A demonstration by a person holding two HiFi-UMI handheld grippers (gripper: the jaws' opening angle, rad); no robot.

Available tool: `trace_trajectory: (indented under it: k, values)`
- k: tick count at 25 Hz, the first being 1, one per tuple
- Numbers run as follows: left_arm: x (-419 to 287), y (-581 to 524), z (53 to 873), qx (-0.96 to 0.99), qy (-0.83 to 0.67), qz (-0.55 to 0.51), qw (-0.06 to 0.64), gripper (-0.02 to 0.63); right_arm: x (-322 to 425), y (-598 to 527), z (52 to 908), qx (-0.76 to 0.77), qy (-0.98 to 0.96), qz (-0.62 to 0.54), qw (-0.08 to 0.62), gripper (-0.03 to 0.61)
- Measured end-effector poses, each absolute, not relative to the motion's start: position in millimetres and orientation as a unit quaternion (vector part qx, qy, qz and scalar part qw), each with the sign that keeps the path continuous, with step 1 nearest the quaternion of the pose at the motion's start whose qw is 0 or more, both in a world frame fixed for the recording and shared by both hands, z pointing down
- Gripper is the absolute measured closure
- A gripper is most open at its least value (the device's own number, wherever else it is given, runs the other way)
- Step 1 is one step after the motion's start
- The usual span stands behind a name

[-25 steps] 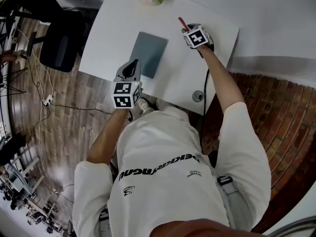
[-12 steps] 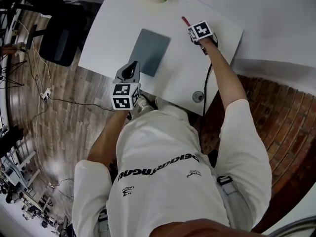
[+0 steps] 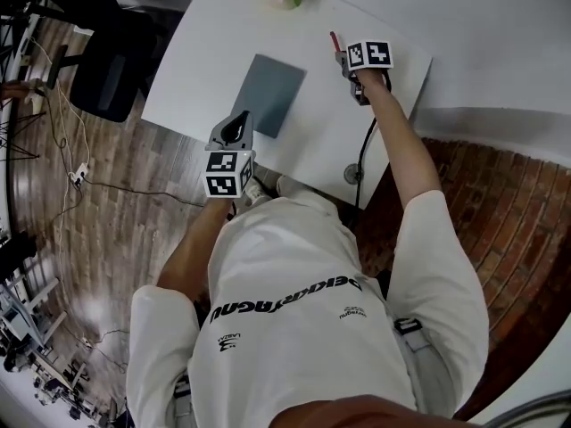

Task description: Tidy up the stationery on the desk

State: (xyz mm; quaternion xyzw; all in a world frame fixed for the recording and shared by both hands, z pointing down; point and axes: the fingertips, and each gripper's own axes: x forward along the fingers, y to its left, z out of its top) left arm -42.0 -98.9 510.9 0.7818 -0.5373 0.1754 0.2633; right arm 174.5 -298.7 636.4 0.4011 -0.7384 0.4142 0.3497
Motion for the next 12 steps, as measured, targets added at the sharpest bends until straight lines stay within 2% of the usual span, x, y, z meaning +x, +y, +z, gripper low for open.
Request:
trace_trajectory:
  k: [4, 12]
  values:
    - [-40.9, -94.6, 503.8, 0.787, -0.535, 0.168, 0.258, 0.615, 166.0, -275.3, 615.2, 0.423, -0.717, 0.490, 0.259, 0.528]
    - [-41.4, -79.2, 484.5, 0.793, -0.537, 0.143, 0.249, 0.615, 144.2, -213.0, 589.0, 0.459, -0.688, 0.534, 0.178, 0.528]
